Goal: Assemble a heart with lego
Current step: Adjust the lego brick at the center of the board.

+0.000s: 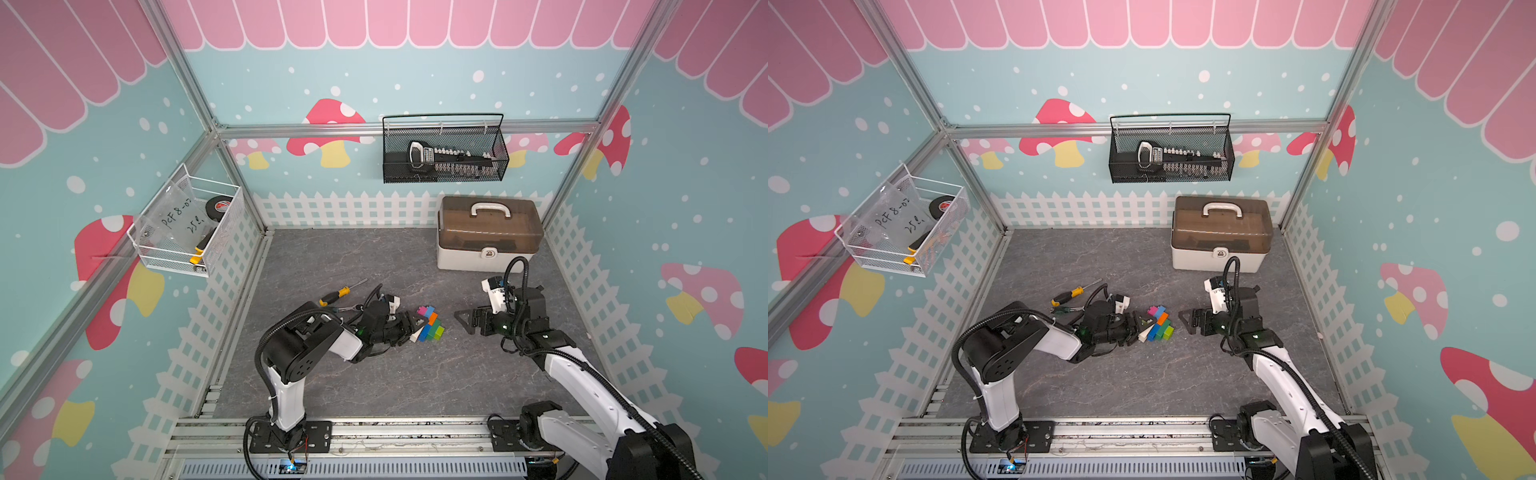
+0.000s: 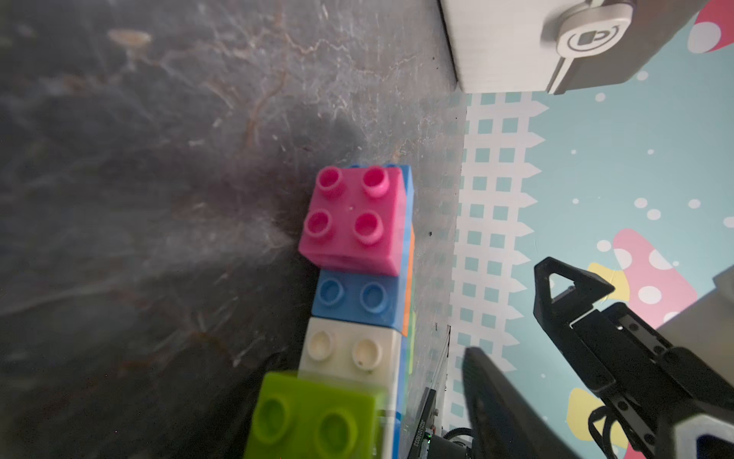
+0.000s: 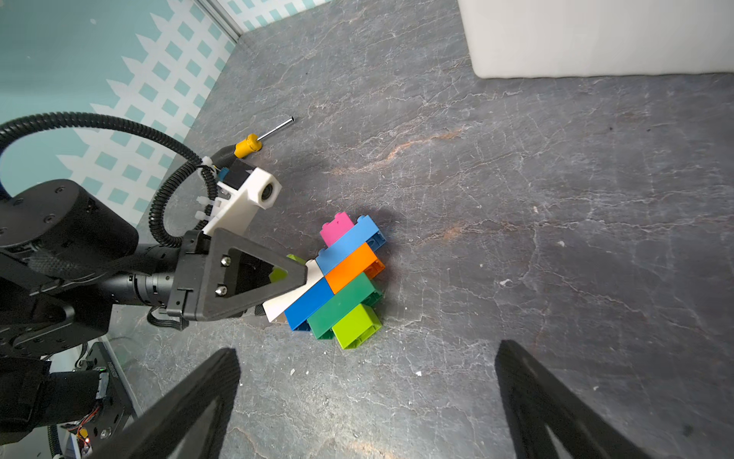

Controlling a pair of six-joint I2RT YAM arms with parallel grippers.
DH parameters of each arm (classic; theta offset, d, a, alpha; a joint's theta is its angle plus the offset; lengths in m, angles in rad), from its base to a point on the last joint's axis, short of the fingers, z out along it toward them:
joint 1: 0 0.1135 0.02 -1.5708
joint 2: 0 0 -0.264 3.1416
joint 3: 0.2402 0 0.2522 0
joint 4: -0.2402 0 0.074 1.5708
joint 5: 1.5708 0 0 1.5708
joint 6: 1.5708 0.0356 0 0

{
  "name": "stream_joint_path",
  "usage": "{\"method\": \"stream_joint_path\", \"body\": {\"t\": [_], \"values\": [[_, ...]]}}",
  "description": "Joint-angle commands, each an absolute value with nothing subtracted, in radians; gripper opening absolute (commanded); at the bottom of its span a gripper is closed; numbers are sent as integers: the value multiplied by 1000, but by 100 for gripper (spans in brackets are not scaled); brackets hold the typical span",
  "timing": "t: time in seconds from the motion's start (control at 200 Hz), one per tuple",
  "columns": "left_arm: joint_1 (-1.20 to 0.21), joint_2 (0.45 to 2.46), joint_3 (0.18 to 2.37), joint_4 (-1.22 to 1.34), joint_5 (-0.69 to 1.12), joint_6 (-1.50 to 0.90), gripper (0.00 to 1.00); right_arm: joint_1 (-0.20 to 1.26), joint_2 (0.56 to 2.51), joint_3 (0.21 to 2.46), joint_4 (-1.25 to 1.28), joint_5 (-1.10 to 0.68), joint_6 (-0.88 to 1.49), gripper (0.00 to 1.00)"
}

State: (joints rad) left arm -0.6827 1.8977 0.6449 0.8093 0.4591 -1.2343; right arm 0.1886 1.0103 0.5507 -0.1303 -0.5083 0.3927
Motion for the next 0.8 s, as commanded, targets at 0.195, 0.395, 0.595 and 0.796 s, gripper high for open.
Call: {"method": "stream_joint_path", "body": {"t": [0.195, 0.395, 0.595, 0.796], "values": [[-635, 1752, 577, 540, 353, -1181, 99, 196, 1137, 558, -92, -607, 385, 98], [-590, 1584, 587, 185, 266, -1037, 99, 287, 1354, 604, 2, -623, 397, 97], [-544, 1404, 588, -58, 108, -942, 99, 422, 1532, 653, 102, -614, 419, 97], [-460, 1222, 622, -288, -18, -791, 99, 537, 1593, 678, 117, -601, 448, 96]]}}
